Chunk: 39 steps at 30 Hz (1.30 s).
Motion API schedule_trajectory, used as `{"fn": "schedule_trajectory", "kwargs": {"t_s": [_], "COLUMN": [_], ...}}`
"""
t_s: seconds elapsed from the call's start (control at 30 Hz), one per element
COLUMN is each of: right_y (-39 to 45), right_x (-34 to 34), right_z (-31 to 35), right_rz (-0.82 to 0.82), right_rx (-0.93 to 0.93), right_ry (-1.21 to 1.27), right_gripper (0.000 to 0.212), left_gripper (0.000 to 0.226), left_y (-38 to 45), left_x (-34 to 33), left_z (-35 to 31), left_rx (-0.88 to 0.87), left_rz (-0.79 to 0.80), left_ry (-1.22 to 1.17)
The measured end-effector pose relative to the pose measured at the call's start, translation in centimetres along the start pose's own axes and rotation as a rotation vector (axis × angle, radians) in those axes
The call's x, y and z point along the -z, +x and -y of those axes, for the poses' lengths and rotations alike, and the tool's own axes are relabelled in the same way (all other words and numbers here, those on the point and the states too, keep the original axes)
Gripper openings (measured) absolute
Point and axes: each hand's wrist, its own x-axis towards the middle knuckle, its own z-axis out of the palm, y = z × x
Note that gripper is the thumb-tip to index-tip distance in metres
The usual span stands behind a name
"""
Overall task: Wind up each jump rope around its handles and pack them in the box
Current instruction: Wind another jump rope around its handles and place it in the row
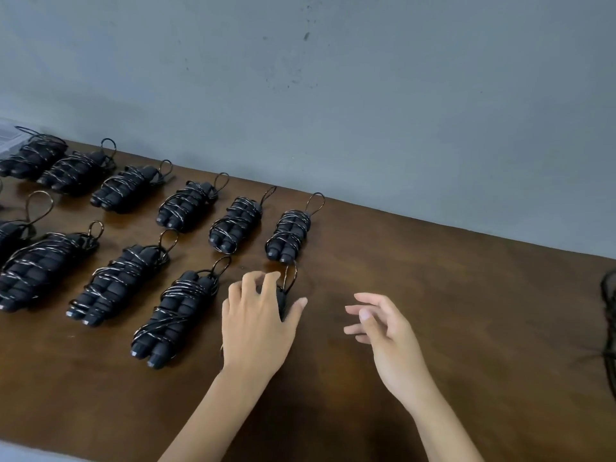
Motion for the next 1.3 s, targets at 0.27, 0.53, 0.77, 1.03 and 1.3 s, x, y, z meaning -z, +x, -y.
{"fn": "schedule_trajectory", "kwargs": {"t_s": [0.27,0.53,0.77,1.03,1.3], "right_y": [-0.2,-1.4,-3.1,-5.8,-8.6], "right_x": [5.4,14.2,24.8,35.4,45.2], "right_z": [-2.1,-5.8,-10.4,-16.2,-21.3], "right_rz": [-0.049,-0.099,-0.203,-0.411,-0.96], "right_rx": [0.004,-0.007,-0.039,-0.119,-0.146], "right_ry": [0.047,0.063,0.079,0.087,0.002], "right_gripper": [0.02,0.021,0.021,0.019,0.021], "left_gripper": [0.032,0.025,0.019,0.02,0.03], "left_y": [0.2,-1.9,-4.5,-8.3,-11.6], "left_x": [-1.4,-5.4,-9.4,-14.8,-18.5], "left_z": [-6.0,-14.9,-25.2,-36.5,-45.2], "left_rx": [-0.139,-0.171,-0.23,-0.372,-0.507], "left_rz": [-0.005,0.13,0.266,0.404,0.478], "left_ry": [-0.291,-0.433,-0.5,-0.493,-0.458]}}
